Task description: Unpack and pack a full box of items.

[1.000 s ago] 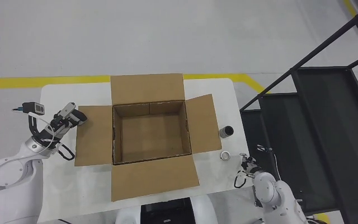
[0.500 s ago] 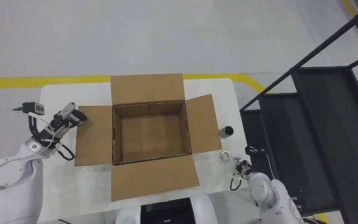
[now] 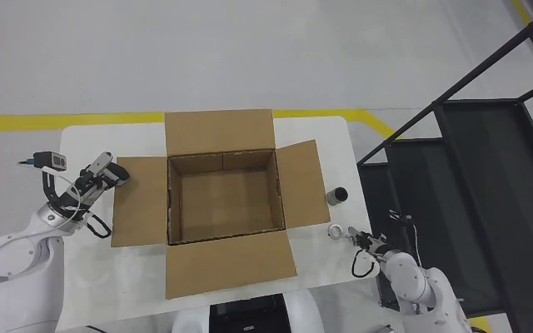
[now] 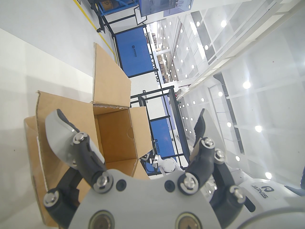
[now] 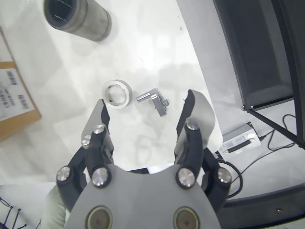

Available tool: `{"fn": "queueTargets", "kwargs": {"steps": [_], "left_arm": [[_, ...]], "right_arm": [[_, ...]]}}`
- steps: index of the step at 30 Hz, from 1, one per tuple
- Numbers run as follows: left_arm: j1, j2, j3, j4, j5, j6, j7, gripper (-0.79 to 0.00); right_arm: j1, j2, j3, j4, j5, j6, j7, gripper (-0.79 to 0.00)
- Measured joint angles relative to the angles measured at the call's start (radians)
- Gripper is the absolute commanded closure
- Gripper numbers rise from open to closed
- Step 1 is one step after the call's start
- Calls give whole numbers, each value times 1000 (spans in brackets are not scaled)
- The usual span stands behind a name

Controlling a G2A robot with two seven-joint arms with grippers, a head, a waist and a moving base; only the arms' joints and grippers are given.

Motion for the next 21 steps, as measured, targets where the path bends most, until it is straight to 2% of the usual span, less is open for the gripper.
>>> {"fn": "queueTargets", "kwargs": {"steps": [4, 6, 10, 15, 21], "left_arm": [[0, 0, 0, 0, 0, 0, 0, -785], [0, 0, 0, 0, 0, 0, 0, -785], [0, 0, 0, 0, 0, 0, 0, -785], [0, 0, 0, 0, 0, 0, 0, -785], [0, 0, 0, 0, 0, 0, 0, -785]], "right_arm": [[-31, -1, 100, -80, 244, -87, 0, -785], [-41, -2, 160, -96, 423, -130, 14, -785], [-58, 4, 260, -114, 673, -187, 108, -785], [-63, 13, 302, -105, 737, -213, 164, -785], [-54, 24, 248, -59, 609, -222, 213, -785]]}}
